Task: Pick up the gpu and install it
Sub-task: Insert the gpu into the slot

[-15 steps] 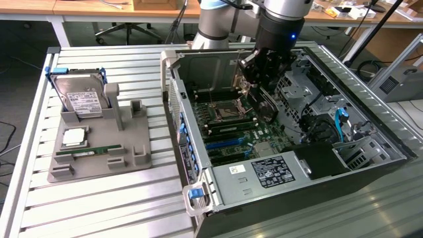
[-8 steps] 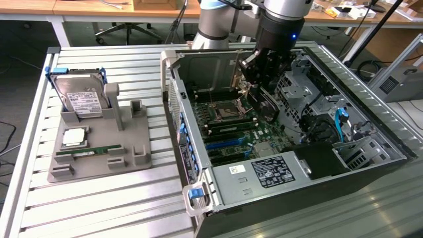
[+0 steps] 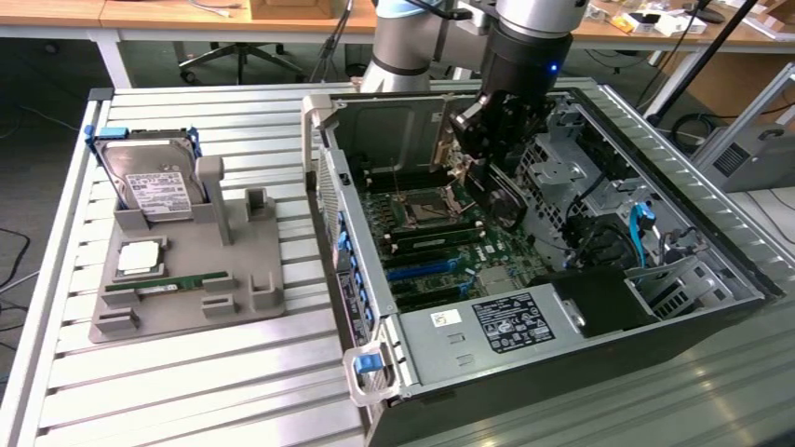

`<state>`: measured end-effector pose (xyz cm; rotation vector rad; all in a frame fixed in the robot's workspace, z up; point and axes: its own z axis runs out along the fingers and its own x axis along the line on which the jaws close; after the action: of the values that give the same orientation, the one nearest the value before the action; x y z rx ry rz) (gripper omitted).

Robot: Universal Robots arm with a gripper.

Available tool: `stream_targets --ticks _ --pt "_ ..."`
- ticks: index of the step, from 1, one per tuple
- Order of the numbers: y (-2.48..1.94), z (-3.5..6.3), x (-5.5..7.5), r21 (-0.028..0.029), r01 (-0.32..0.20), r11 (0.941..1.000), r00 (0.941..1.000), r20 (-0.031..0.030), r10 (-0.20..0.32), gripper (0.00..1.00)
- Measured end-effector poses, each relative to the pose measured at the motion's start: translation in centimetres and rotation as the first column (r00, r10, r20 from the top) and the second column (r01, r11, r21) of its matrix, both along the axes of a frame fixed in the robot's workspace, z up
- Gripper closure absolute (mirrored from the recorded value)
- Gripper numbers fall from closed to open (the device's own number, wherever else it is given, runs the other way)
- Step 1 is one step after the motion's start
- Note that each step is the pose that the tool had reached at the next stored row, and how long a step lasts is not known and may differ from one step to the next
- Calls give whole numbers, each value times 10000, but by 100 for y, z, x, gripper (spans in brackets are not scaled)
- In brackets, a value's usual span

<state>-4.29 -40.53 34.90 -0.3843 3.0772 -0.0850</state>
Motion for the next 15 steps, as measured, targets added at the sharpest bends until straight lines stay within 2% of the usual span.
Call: stream_targets --ticks 15 --pt "0 -1 0 0 -595 9982 9982 0 595 73"
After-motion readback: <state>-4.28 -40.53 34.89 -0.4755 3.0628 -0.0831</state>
